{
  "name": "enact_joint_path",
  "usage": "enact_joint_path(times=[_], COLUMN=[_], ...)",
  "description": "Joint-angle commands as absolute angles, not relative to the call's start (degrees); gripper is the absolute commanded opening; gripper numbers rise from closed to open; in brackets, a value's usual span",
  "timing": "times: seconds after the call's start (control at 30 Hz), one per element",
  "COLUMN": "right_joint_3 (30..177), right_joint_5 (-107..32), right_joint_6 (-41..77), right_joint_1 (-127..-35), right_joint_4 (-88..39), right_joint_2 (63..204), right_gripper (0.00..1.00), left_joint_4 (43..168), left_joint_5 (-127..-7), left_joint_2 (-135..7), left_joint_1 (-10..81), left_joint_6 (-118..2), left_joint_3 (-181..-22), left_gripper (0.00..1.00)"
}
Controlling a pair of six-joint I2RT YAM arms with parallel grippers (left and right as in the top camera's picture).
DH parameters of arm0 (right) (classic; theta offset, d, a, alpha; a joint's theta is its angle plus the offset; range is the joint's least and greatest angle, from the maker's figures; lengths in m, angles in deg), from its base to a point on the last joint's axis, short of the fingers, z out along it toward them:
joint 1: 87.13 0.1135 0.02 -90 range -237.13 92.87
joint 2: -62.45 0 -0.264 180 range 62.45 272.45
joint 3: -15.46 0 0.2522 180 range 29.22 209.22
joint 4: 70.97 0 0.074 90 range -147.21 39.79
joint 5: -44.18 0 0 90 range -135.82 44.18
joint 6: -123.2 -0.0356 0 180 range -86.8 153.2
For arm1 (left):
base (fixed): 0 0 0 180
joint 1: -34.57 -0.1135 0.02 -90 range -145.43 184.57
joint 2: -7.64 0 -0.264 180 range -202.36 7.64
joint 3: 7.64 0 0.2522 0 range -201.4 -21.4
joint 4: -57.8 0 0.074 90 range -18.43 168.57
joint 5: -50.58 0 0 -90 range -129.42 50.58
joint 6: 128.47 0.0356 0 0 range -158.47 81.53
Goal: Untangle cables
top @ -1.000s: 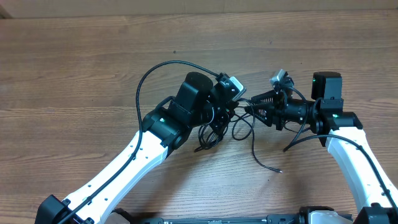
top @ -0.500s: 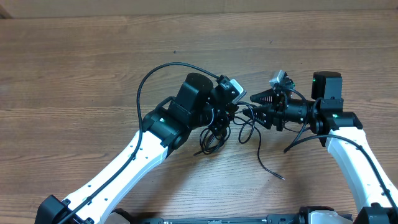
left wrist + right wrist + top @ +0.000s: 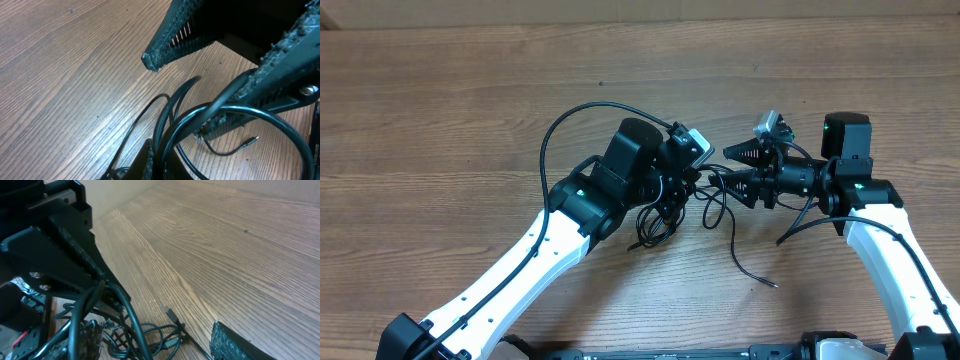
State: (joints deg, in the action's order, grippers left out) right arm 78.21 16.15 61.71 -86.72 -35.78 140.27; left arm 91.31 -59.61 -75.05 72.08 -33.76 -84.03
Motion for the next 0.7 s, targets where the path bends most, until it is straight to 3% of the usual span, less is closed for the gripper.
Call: enact_joint_path(times=[0.0,0.23,0.4,0.67], right_joint_3=[79.54,79.54,79.54,79.54], right_joint_5=[14.23,11.52,-3.59,-22.21], right_joint_6=[61.73,60.2,49.65,34.33], right_joint_1=[-86.5,-86.52,-86.52,-86.57], right_joint_4=[-36.15,-36.13,-35.28,-32.2], right_joint_2=[139.55,139.55,139.55,139.55], right_gripper=[0.67,0.68,0.86,0.96], left_joint_4=[91.14,92.76,94.15,94.24], left_joint_5=[-59.41,-58.97,-56.33,-54.23], left_joint_2=[-75.23,-75.23,-75.23,-75.23], left_joint_1=[72.48,72.43,72.41,72.43], left_joint_6=[-32.69,-32.69,-32.93,-33.17], left_joint_3=[-84.91,-84.91,-84.91,-84.91], left_gripper=[0.04,0.04,0.04,0.04])
